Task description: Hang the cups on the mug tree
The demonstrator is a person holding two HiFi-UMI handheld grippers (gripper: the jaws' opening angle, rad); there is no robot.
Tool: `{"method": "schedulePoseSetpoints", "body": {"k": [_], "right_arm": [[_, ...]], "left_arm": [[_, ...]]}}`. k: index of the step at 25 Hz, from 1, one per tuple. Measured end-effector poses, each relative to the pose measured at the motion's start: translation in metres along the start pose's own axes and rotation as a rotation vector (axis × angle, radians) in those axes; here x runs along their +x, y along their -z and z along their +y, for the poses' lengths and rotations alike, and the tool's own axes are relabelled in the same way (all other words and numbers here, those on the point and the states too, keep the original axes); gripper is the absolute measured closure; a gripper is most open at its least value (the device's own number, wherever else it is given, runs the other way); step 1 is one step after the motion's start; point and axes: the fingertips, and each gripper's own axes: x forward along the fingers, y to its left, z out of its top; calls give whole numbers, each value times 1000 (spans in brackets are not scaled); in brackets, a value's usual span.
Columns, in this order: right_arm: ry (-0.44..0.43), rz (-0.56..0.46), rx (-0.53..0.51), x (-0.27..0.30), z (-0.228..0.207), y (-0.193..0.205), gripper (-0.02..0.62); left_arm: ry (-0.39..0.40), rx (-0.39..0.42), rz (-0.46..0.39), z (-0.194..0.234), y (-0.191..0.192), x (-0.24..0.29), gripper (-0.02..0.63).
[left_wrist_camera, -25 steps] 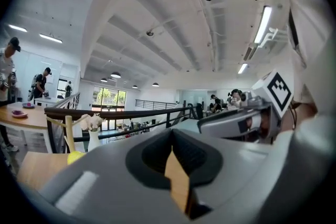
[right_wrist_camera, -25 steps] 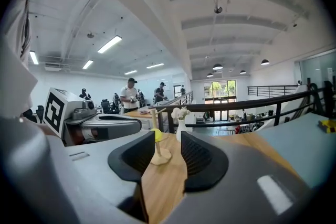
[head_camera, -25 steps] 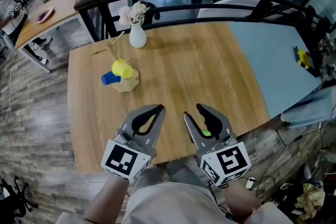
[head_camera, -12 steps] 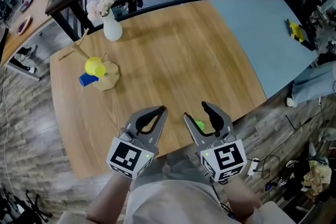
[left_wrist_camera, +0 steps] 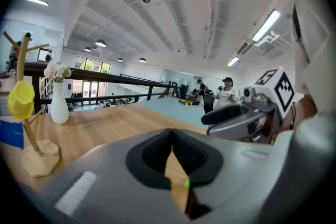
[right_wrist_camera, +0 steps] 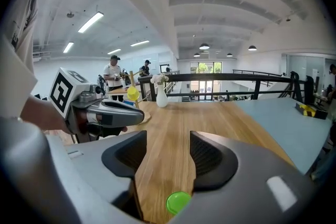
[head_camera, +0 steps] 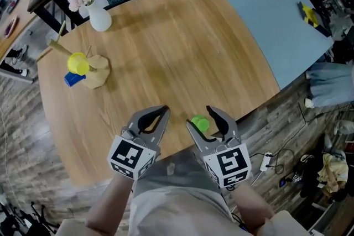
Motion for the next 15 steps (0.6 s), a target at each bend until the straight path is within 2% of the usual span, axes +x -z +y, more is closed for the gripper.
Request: {"method": "schedulePoseSetpoints", "body": {"k": [15], "right_arm": [[27, 136, 38, 29, -28, 116, 307]], "left_arm": [[61, 12, 79, -24, 83, 50, 603]]}}
